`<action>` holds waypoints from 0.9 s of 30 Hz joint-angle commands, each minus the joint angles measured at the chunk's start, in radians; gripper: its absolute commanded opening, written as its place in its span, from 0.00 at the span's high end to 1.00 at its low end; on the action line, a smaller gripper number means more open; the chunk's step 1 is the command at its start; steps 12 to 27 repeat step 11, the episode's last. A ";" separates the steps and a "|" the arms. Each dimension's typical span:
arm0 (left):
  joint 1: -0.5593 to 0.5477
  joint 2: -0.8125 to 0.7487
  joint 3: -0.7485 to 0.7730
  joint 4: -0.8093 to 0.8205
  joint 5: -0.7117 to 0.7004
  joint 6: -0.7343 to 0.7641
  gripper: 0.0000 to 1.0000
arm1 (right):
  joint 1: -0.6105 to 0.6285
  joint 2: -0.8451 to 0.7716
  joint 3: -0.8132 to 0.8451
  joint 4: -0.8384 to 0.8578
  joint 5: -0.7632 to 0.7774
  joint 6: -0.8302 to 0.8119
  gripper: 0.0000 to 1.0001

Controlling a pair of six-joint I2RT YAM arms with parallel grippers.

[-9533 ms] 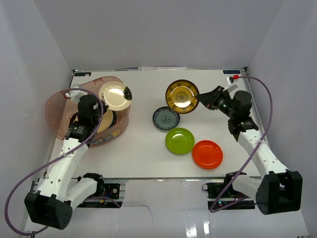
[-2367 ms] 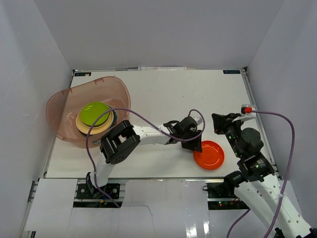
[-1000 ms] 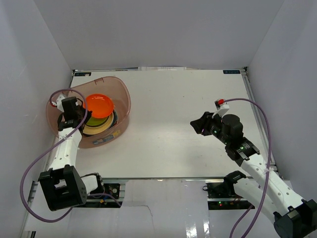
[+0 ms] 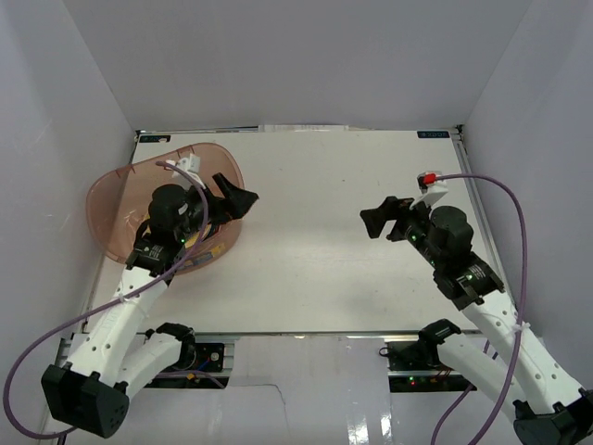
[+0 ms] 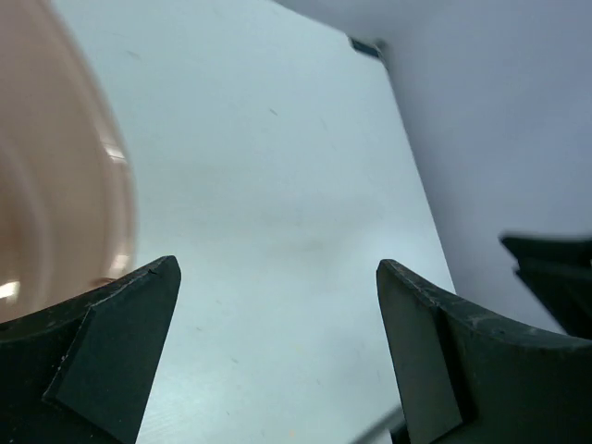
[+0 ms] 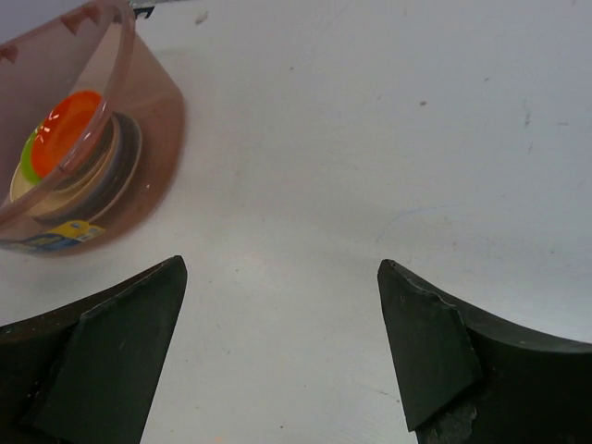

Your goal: Place the plates into the plastic bin on the countertop

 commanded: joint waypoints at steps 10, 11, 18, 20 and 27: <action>-0.173 -0.055 0.040 0.062 0.214 0.109 0.02 | 0.003 -0.239 -0.111 0.190 0.185 -0.069 0.10; -0.175 -0.044 0.051 0.060 0.212 0.109 0.02 | 0.003 -0.239 -0.119 0.226 0.183 -0.069 0.10; -0.175 -0.044 0.051 0.060 0.212 0.109 0.02 | 0.003 -0.239 -0.119 0.226 0.183 -0.069 0.10; -0.175 -0.044 0.051 0.060 0.212 0.109 0.02 | 0.003 -0.239 -0.119 0.226 0.183 -0.069 0.10; -0.175 -0.044 0.051 0.060 0.212 0.109 0.02 | 0.003 -0.239 -0.119 0.226 0.183 -0.069 0.10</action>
